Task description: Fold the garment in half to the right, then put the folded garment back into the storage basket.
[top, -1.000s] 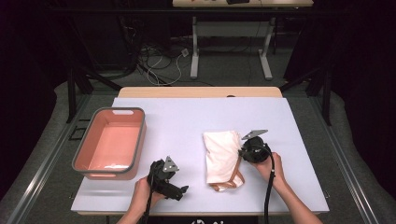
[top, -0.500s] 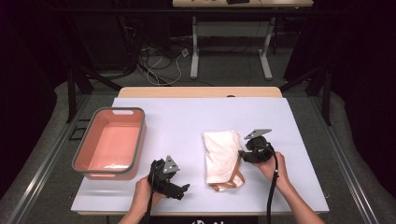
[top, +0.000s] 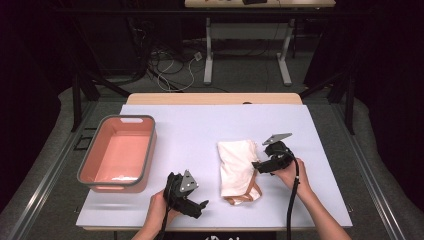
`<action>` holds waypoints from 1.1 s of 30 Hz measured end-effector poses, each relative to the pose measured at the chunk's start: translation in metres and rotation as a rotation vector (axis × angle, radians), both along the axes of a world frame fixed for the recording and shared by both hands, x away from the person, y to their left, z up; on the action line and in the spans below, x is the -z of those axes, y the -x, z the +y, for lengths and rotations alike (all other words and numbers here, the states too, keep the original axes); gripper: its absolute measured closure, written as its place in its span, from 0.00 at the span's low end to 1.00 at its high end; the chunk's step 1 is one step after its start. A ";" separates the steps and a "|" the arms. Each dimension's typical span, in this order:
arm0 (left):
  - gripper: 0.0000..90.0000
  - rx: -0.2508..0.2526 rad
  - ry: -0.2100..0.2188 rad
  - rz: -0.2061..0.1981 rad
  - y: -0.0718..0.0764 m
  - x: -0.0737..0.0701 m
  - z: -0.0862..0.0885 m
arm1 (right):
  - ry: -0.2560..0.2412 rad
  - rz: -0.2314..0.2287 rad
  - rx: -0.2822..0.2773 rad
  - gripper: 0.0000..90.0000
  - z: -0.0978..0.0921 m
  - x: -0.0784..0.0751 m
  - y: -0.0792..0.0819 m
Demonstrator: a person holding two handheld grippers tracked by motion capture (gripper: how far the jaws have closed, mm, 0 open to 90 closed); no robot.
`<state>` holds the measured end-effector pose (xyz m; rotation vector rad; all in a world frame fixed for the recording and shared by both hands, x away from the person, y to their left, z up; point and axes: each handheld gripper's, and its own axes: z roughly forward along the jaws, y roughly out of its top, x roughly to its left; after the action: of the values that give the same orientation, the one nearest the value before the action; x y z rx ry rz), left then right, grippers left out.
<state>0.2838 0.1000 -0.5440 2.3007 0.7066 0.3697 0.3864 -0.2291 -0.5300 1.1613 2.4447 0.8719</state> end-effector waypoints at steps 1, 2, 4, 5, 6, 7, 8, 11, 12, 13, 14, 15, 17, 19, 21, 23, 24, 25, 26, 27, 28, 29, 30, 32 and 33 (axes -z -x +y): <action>0.00 0.002 0.003 -0.010 0.001 -0.001 0.000 | -0.008 -0.001 -0.003 0.18 0.000 0.001 -0.001; 0.00 0.000 0.007 -0.020 0.001 -0.001 0.001 | -0.013 -0.001 -0.006 0.17 0.000 0.001 -0.002; 0.00 -0.008 0.011 -0.031 0.001 -0.002 0.001 | -0.018 0.002 -0.008 0.15 0.000 0.002 -0.003; 0.00 -0.010 0.011 -0.033 0.001 -0.002 0.001 | -0.020 0.002 -0.011 0.14 0.000 0.003 -0.003; 0.00 -0.011 0.013 -0.036 0.001 -0.002 0.001 | -0.024 0.005 -0.019 0.13 0.000 0.003 -0.004; 0.00 -0.010 0.012 -0.037 0.001 -0.002 0.000 | -0.025 0.003 -0.020 0.13 0.000 0.002 -0.005; 0.00 -0.010 0.009 -0.031 0.002 -0.001 -0.001 | -0.033 -0.004 -0.019 0.13 0.000 0.001 -0.006; 0.00 -0.002 -0.006 -0.023 0.003 0.001 -0.006 | -0.030 -0.019 -0.011 0.12 0.000 -0.001 -0.007; 0.00 0.005 -0.009 -0.025 0.004 0.002 -0.007 | -0.039 -0.031 -0.013 0.12 0.000 -0.001 -0.007; 0.00 0.009 -0.008 -0.023 0.005 0.002 -0.009 | -0.031 -0.028 -0.009 0.13 0.000 -0.002 -0.006; 0.00 0.018 -0.009 -0.021 0.005 0.002 -0.010 | -0.030 -0.033 -0.004 0.13 0.000 -0.002 -0.006; 0.00 0.026 -0.008 -0.016 0.006 0.003 -0.011 | -0.027 -0.042 0.000 0.14 0.001 -0.003 -0.006; 0.00 0.028 -0.009 -0.011 0.006 0.004 -0.014 | -0.025 -0.053 0.010 0.15 0.001 -0.003 -0.006; 0.00 0.029 -0.008 -0.015 0.006 0.004 -0.015 | -0.018 -0.058 0.020 0.15 0.002 -0.002 -0.007; 0.00 0.029 -0.013 -0.021 0.006 0.004 -0.016 | -0.010 -0.057 0.018 0.16 0.003 -0.002 -0.009; 0.00 0.028 -0.013 -0.019 0.006 0.004 -0.016 | -0.006 -0.061 0.023 0.17 0.004 -0.002 -0.009; 0.00 0.028 -0.015 -0.020 0.006 0.004 -0.016 | -0.004 -0.060 0.027 0.17 0.005 -0.002 -0.010; 0.00 0.023 -0.012 -0.020 0.006 0.004 -0.016 | -0.003 -0.065 0.034 0.17 0.005 -0.002 -0.010; 0.00 0.022 -0.010 -0.017 0.006 0.004 -0.016 | -0.001 -0.064 0.031 0.18 0.006 -0.002 -0.011; 0.00 0.021 -0.010 -0.016 0.006 0.004 -0.017 | 0.000 -0.066 0.030 0.18 0.007 -0.002 -0.012; 0.00 0.019 -0.012 -0.012 0.007 0.004 -0.017 | 0.011 -0.067 0.033 0.18 0.008 -0.002 -0.013; 0.00 0.023 -0.016 -0.006 0.007 0.004 -0.018 | 0.014 -0.065 0.032 0.19 0.010 -0.002 -0.014; 0.00 0.025 -0.012 0.006 0.007 0.005 -0.019 | 0.018 -0.057 0.031 0.21 0.011 -0.001 -0.016; 0.00 0.026 -0.015 0.006 0.008 0.005 -0.021 | 0.035 -0.063 0.032 0.23 0.013 -0.002 -0.019; 0.00 0.026 -0.012 0.008 0.008 0.004 -0.021 | 0.021 -0.063 0.028 0.24 0.014 -0.002 -0.021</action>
<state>0.2755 0.0785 -0.5484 2.3217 0.6794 0.3532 0.4075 -0.2148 -0.5277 1.1401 2.3761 0.8597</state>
